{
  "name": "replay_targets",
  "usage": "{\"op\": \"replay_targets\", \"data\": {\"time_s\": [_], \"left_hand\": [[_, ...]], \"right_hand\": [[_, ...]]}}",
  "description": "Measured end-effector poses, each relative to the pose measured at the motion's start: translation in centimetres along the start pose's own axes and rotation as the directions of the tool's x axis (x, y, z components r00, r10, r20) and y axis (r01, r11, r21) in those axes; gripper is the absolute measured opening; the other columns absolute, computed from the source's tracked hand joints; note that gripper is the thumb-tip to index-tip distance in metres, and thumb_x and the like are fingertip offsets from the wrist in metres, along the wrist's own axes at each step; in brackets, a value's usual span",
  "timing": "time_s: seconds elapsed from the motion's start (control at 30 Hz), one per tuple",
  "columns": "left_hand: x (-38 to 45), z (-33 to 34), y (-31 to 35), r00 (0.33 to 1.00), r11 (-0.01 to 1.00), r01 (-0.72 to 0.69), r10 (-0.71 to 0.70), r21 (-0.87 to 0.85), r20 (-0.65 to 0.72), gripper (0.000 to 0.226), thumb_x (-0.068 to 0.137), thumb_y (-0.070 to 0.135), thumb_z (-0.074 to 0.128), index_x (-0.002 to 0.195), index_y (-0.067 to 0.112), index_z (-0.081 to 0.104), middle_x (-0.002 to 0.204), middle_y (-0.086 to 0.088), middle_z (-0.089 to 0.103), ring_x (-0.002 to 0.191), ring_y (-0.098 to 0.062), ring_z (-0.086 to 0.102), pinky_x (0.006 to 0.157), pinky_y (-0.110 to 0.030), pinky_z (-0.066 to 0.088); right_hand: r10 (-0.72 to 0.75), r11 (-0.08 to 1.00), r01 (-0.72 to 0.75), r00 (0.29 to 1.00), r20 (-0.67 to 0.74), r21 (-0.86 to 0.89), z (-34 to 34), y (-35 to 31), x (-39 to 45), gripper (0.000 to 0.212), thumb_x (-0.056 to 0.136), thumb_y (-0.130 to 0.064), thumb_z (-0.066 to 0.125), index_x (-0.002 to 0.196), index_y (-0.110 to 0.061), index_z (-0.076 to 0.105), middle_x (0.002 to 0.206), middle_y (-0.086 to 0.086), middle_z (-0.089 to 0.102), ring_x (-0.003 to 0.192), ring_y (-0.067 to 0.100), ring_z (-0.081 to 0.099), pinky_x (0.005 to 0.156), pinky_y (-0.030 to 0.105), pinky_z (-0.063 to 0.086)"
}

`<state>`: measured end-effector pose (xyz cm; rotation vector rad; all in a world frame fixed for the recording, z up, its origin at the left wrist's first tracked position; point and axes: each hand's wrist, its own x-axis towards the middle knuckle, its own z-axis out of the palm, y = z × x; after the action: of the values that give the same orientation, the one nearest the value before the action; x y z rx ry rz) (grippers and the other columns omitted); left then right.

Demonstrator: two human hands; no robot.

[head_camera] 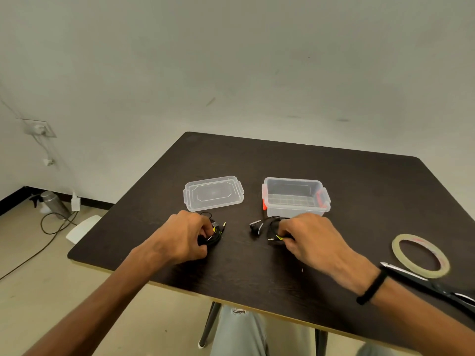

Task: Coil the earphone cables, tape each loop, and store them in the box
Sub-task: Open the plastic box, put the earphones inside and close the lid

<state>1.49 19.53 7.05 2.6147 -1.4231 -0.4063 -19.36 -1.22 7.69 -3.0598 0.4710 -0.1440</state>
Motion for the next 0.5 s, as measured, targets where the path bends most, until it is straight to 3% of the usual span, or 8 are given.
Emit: {"op": "replay_targets", "data": {"time_s": [0.13, 0.27, 0.37, 0.5], "left_hand": [[-0.5, -0.1, 0.8, 0.998, 0.988, -0.026, 0.018, -0.15, -0.059, 0.03, 0.081, 0.025, 0.078, 0.11, 0.032, 0.074, 0.088, 0.021, 0.069, 0.066, 0.008, 0.064, 0.062, -0.008, 0.05], [-0.6, -1.4, 2.8, 0.987, 0.939, -0.073, 0.019, -0.336, -0.162, 0.026, 0.079, 0.012, 0.077, 0.101, 0.026, 0.076, 0.06, 0.03, 0.065, 0.054, 0.0, 0.062, 0.066, -0.017, 0.056], [-0.2, -2.9, 4.4, 0.973, 0.914, -0.129, 0.042, -0.385, -0.228, 0.025, 0.079, 0.007, 0.076, 0.098, 0.023, 0.075, 0.062, 0.027, 0.068, 0.053, -0.003, 0.063, 0.062, -0.016, 0.053], [1.1, -4.4, 6.3, 0.946, 0.908, -0.166, 0.037, -0.385, -0.322, 0.026, 0.078, 0.013, 0.078, 0.1, 0.026, 0.077, 0.068, 0.016, 0.071, 0.063, -0.009, 0.072, 0.069, -0.019, 0.059]], "right_hand": [[-0.011, 0.996, 0.018, 0.997, -0.082, 0.086, -1.6, 0.3, -0.3, 0.01, 0.086, -0.019, 0.067, 0.091, -0.024, 0.074, 0.08, -0.006, 0.072, 0.078, 0.016, 0.064, 0.063, 0.033, 0.051], [-0.049, 0.995, 0.063, 0.983, -0.178, 0.076, -4.4, 1.0, 0.5, 0.011, 0.086, -0.019, 0.07, 0.09, -0.025, 0.077, 0.073, -0.007, 0.071, 0.069, 0.016, 0.061, 0.064, 0.034, 0.052], [-0.074, 0.996, 0.086, 0.97, -0.233, 0.04, -6.9, 1.9, 1.7, 0.01, 0.087, -0.019, 0.069, 0.092, -0.024, 0.076, 0.075, -0.005, 0.071, 0.075, 0.023, 0.065, 0.065, 0.039, 0.054], [-0.102, 0.994, 0.111, 0.956, -0.274, 0.018, -9.9, 2.8, 2.6, 0.011, 0.092, -0.019, 0.069, 0.097, -0.025, 0.076, 0.078, -0.007, 0.07, 0.079, 0.02, 0.062, 0.067, 0.039, 0.052]]}}
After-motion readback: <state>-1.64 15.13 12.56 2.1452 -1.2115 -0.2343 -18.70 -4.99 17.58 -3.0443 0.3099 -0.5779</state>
